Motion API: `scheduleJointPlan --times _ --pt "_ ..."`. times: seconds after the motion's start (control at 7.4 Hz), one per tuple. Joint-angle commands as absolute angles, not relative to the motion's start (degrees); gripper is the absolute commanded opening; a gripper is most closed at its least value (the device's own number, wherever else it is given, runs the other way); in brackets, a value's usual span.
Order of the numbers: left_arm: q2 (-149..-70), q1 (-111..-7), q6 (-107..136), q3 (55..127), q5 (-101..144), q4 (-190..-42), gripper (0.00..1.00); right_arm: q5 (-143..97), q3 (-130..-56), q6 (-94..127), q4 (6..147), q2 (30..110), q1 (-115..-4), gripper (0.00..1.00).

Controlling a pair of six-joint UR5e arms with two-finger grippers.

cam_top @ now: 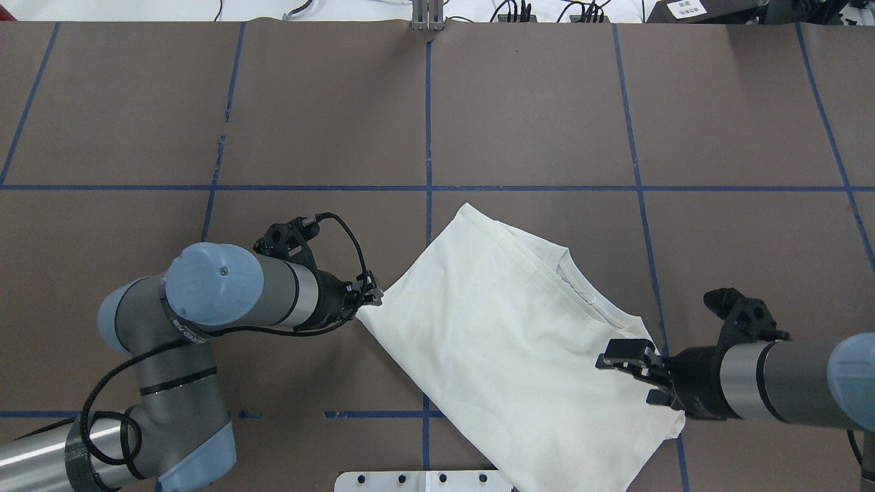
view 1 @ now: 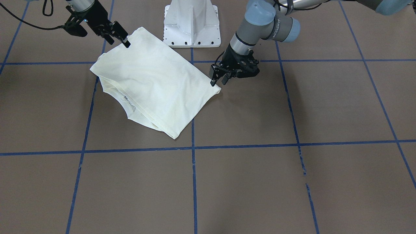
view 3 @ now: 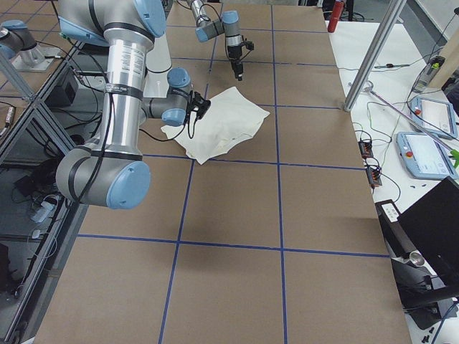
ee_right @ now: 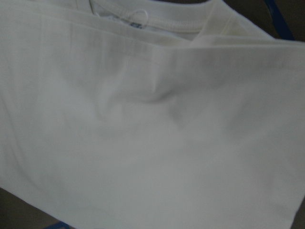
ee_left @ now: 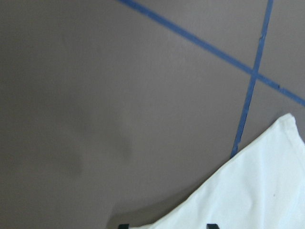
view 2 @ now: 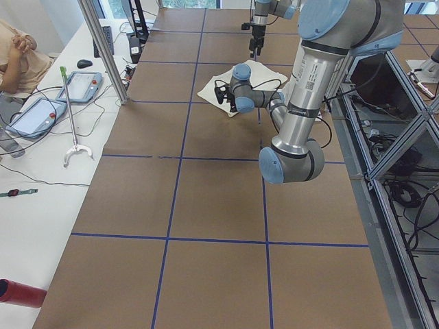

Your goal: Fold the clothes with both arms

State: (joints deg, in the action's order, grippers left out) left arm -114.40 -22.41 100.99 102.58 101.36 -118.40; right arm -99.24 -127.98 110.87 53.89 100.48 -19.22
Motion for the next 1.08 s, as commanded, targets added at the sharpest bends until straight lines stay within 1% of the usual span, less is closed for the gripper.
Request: scheduleJointPlan --times 0.0,0.27,0.41,0.54,0.95 --pt "-114.6 -21.0 101.1 101.4 100.6 -118.4 0.46 -99.3 -125.2 108.9 54.0 97.7 -22.7 1.00" --pt "-114.9 -21.0 100.8 98.5 98.8 -118.7 0.42 -99.1 -124.2 108.9 54.0 97.8 -22.7 1.00" --pt "-115.0 -21.8 100.4 98.4 98.7 -118.6 0.20 -99.1 -124.1 108.9 54.0 97.9 -22.7 1.00" --pt "-115.0 -22.8 97.4 98.8 98.8 -118.4 0.00 -99.1 -124.2 108.9 54.0 98.1 -22.8 1.00" --pt "-114.9 -24.7 93.4 98.7 99.3 -118.1 0.00 -99.1 -123.8 108.9 54.0 97.7 -22.6 1.00"
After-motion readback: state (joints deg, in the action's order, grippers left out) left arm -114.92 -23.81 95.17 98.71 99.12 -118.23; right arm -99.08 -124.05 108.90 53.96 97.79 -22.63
